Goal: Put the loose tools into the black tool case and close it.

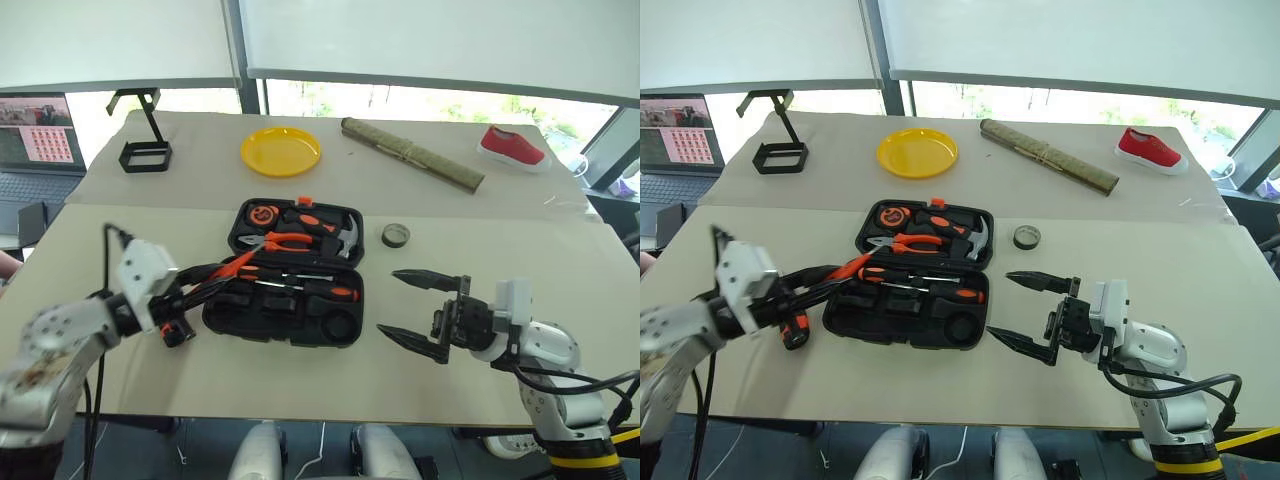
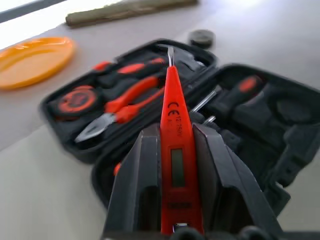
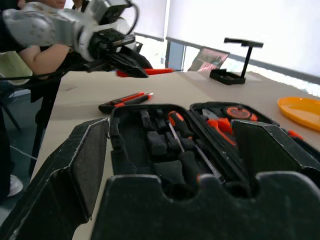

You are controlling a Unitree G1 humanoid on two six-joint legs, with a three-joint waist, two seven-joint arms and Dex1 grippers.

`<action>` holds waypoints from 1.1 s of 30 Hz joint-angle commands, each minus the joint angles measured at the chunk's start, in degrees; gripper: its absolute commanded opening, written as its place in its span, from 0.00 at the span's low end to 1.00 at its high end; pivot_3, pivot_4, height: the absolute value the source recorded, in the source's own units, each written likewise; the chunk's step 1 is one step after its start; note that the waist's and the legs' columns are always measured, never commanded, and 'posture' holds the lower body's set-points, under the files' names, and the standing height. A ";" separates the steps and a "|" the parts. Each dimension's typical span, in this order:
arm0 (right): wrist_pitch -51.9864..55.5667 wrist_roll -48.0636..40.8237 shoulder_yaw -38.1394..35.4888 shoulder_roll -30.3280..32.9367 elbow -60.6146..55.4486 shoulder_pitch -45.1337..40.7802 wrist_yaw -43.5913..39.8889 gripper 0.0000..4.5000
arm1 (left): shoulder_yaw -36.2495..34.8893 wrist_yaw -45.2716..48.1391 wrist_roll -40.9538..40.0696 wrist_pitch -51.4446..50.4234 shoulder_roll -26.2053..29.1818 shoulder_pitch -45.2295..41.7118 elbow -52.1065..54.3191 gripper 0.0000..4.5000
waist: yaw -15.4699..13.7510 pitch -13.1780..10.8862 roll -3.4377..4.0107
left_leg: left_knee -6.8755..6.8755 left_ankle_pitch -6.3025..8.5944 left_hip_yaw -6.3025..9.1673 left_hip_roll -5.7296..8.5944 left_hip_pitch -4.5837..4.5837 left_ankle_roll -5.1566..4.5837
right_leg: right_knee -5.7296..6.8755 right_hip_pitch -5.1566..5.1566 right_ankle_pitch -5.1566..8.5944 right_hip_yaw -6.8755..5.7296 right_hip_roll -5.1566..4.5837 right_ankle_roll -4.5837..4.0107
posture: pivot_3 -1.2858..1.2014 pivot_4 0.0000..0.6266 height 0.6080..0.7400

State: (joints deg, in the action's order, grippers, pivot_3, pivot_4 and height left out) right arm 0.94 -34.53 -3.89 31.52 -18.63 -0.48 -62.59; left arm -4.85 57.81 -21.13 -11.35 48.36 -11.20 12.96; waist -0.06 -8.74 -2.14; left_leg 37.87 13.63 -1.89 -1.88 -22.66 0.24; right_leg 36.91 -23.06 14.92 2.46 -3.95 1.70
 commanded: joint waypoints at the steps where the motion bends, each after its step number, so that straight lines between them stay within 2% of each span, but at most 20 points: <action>1: 1.68 -1.79 -1.82 0.52 -4.09 0.58 2.28 1.00 | 6.61 7.97 7.29 10.97 1.83 -5.32 -8.10 0.11 | 0.47 0.00 0.00 | 0.00 0.01 -0.03 -0.01 -0.01 -0.01 | -0.01 -0.04 0.00 0.05 0.00 0.00 | 0.52 0.24 1.00; 5: 2.82 -2.34 -2.53 0.86 -6.20 3.05 3.39 1.00 | 12.87 15.31 12.38 21.58 1.48 -12.30 -18.38 0.11 | 0.73 0.00 0.00 | 0.00 0.02 0.02 -0.06 -0.27 -0.03 | -0.04 -0.21 0.00 0.02 0.07 0.01 | 0.52 0.24 1.00; 13: 2.10 -1.85 -3.00 0.52 -6.75 5.22 3.52 1.00 | 16.60 19.57 16.40 28.15 0.65 -17.68 -26.91 0.11 | 0.68 -0.01 -0.01 | 0.02 0.02 0.04 -0.06 -0.26 -0.03 | -0.01 -0.18 0.01 0.01 0.05 0.03 | 0.52 0.24 1.00; 21: 1.16 -1.61 -2.87 -0.01 -6.91 6.84 3.47 1.00 | 17.22 18.09 17.33 23.98 -2.67 -20.90 -28.60 0.11 | 0.69 -0.01 -0.01 | 0.07 0.02 0.07 -0.05 -0.27 -0.03 | 0.04 -0.16 0.01 0.00 0.05 0.05 | 0.52 0.24 1.00; 26: 0.95 -1.62 -2.88 0.05 -7.03 7.68 3.16 1.00 | 18.44 19.09 21.33 26.60 -0.20 -20.63 -30.72 0.11 | 0.68 0.00 -0.01 | 0.09 0.02 0.09 -0.05 -0.26 -0.03 | 0.06 -0.15 0.01 0.00 0.06 0.06 | 0.52 0.24 1.00; 33: 0.65 -1.47 -2.93 0.21 -6.53 8.11 2.57 1.00 | 19.16 20.54 22.08 25.63 1.13 -18.96 -29.42 0.11 | 0.83 0.00 -0.01 | 0.09 0.02 0.09 -0.08 -0.18 -0.03 | 0.11 -0.12 0.01 0.02 0.10 0.05 | 0.52 0.24 1.00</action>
State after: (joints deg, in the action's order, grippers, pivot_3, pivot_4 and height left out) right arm 2.99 -35.14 -5.39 31.62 -23.25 7.65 -59.69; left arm 12.71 77.24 -1.64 14.81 47.83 -31.36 -16.54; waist 0.78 -8.74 -2.15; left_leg 37.96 13.65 -1.80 -1.96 -22.84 0.20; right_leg 37.02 -23.18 14.94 2.49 -3.85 1.74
